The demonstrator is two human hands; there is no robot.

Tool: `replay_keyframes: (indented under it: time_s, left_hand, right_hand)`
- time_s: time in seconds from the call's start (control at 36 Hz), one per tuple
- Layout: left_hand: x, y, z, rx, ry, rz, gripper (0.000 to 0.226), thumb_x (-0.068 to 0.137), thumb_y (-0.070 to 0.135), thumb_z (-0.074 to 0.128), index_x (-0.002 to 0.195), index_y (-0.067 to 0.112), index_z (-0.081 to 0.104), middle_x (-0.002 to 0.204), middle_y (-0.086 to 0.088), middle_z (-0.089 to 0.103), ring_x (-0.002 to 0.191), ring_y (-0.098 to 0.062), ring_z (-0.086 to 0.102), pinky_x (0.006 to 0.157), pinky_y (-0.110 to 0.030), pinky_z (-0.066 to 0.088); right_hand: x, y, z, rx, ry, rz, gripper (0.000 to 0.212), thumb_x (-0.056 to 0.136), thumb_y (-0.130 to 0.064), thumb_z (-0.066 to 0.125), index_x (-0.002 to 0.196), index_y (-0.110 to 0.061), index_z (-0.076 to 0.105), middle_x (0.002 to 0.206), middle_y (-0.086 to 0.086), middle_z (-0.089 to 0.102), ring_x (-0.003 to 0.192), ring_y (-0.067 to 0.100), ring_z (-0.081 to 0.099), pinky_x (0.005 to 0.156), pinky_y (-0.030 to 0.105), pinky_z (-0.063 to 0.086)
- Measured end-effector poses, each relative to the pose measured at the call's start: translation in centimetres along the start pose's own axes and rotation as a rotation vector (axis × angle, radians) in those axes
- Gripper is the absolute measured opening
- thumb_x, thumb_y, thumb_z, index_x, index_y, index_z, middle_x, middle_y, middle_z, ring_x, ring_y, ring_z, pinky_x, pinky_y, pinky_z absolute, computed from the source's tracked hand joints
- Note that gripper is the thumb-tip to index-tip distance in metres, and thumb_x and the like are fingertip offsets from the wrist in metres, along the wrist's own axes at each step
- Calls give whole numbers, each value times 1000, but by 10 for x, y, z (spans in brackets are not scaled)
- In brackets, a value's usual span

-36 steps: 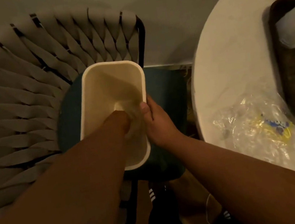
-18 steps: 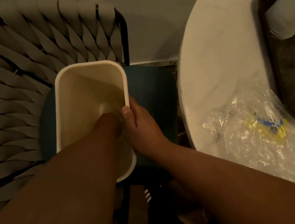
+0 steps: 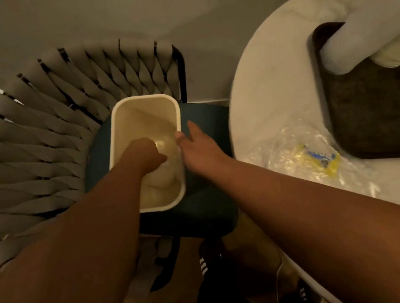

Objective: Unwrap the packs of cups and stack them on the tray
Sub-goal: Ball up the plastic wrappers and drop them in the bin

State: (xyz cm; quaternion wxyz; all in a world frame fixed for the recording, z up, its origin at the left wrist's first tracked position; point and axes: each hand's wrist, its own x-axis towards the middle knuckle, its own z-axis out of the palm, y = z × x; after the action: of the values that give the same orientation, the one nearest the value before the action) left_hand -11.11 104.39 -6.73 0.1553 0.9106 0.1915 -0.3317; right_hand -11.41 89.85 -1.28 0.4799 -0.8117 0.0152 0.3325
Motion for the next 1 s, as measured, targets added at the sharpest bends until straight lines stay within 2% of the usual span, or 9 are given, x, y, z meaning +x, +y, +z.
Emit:
replay_keyframes:
  time_s: [0.06, 0.17, 0.31, 0.44, 0.67, 0.75, 0.83, 0.92, 1.0]
  left_hand:
    - [-19, 10, -9, -26, 95, 27, 36, 95, 39, 57, 106, 5, 64, 87, -8, 59, 81, -24, 55, 82, -38, 45]
    - [-66, 46, -27, -96, 294, 116, 33, 98, 29, 50, 103, 0, 66, 99, -19, 66, 91, -33, 59, 83, -40, 45]
    - [-135, 111, -35, -113, 437, 254, 13, 92, 16, 54, 87, 8, 63, 77, -8, 60, 76, -25, 53, 71, -34, 43]
    - [-206, 173, -12, -235, 476, 335, 23, 90, 34, 65, 79, 15, 60, 73, 0, 57, 72, -20, 55, 67, -31, 43]
    - [-274, 238, 61, -205, 455, 339, 20, 89, 38, 67, 86, 18, 65, 80, 2, 61, 74, -15, 55, 66, -27, 42]
    - [-287, 248, 89, -189, 387, 333, 19, 90, 36, 65, 83, 19, 63, 77, 4, 58, 73, -14, 54, 64, -26, 37]
    - [-294, 254, 113, -144, 300, 323, 16, 91, 33, 64, 86, 17, 62, 79, 3, 58, 76, -17, 55, 66, -27, 40]
    - [-292, 254, 135, -52, 256, 335, 19, 90, 29, 64, 105, 18, 63, 103, -1, 59, 92, -19, 56, 78, -29, 46]
    - [-285, 252, 150, 201, 346, 441, 49, 83, 22, 62, 131, 25, 51, 128, -2, 44, 111, -23, 46, 91, -33, 42]
  right_hand:
    - [-18, -5, -12, -19, 23, -99, 46, 105, -30, 38, 148, -15, 32, 144, 10, 46, 129, 24, 44, 86, 23, 29]
    - [-54, -10, -38, -97, 74, -278, 47, 102, -31, 45, 146, -16, 38, 141, 8, 49, 127, 21, 46, 90, 22, 30]
    - [-100, 5, -96, -186, 153, -436, 42, 100, -30, 48, 140, -16, 47, 135, 6, 56, 119, 18, 53, 93, 22, 37]
    - [-156, 56, -182, -301, 177, -558, 35, 98, -26, 52, 133, -22, 55, 124, -1, 61, 99, 11, 59, 91, 24, 46]
    - [-217, 170, -315, -512, 304, -401, 32, 95, -30, 56, 125, -21, 62, 115, 3, 66, 98, 17, 60, 85, 26, 43]
    - [-233, 199, -332, -553, 266, -300, 33, 94, -35, 57, 124, -22, 62, 113, 0, 65, 96, 17, 59, 83, 28, 44]
    - [-240, 222, -327, -657, 139, -193, 43, 92, -41, 59, 131, -25, 55, 125, 1, 59, 108, 20, 56, 93, 32, 45]
    - [-243, 241, -309, -747, 58, -195, 55, 88, -48, 60, 137, -25, 49, 136, 2, 51, 122, 21, 49, 102, 32, 39]
    - [-245, 249, -286, -713, 59, -222, 62, 84, -52, 63, 137, -25, 49, 134, 1, 50, 122, 20, 47, 101, 31, 39]
